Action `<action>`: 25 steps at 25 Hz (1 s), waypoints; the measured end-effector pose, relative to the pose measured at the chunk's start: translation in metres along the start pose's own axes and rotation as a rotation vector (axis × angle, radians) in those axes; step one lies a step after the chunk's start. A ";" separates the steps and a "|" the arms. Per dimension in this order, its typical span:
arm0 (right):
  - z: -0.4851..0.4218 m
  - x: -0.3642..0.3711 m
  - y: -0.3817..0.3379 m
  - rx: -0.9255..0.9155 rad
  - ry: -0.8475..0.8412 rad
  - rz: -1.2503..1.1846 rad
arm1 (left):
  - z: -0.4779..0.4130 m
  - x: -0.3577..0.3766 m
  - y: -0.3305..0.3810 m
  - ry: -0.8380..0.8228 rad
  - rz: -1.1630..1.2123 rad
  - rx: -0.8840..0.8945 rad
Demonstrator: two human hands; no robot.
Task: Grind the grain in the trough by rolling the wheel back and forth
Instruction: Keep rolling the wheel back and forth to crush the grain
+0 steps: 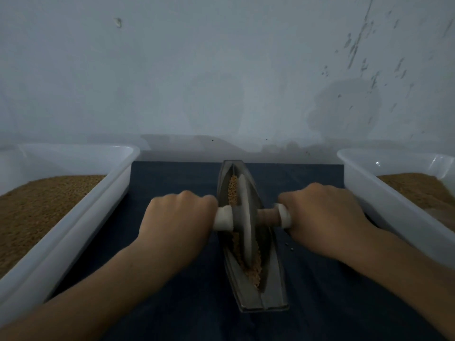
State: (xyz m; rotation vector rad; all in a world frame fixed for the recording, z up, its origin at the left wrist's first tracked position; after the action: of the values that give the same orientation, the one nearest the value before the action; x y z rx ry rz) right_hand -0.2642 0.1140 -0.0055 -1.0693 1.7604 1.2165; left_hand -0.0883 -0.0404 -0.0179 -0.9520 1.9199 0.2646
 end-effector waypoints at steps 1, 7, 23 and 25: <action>0.004 -0.002 0.000 0.002 -0.026 -0.001 | 0.004 -0.002 0.000 -0.010 0.001 0.013; -0.052 0.023 0.020 0.109 -0.045 -0.013 | -0.056 0.026 0.008 -0.017 0.030 -0.072; 0.002 -0.003 0.002 0.060 -0.080 -0.010 | -0.009 -0.001 0.004 -0.042 -0.025 -0.015; -0.025 0.013 0.011 0.101 -0.055 -0.003 | -0.034 0.016 0.008 -0.029 0.008 -0.047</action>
State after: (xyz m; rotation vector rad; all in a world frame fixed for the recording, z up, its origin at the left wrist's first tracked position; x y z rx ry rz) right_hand -0.2816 0.0898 -0.0064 -0.9708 1.7578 1.1318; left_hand -0.1203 -0.0614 -0.0145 -0.9672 1.8987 0.3280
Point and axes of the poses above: each hand's wrist, its own z-axis away from the middle knuckle, its own x-axis out of the palm, y = z × x, the point moved 4 cm from there along -z, towards the middle knuckle, and after that the axes turned 15 degrees about -x, right-handed, at the moved point
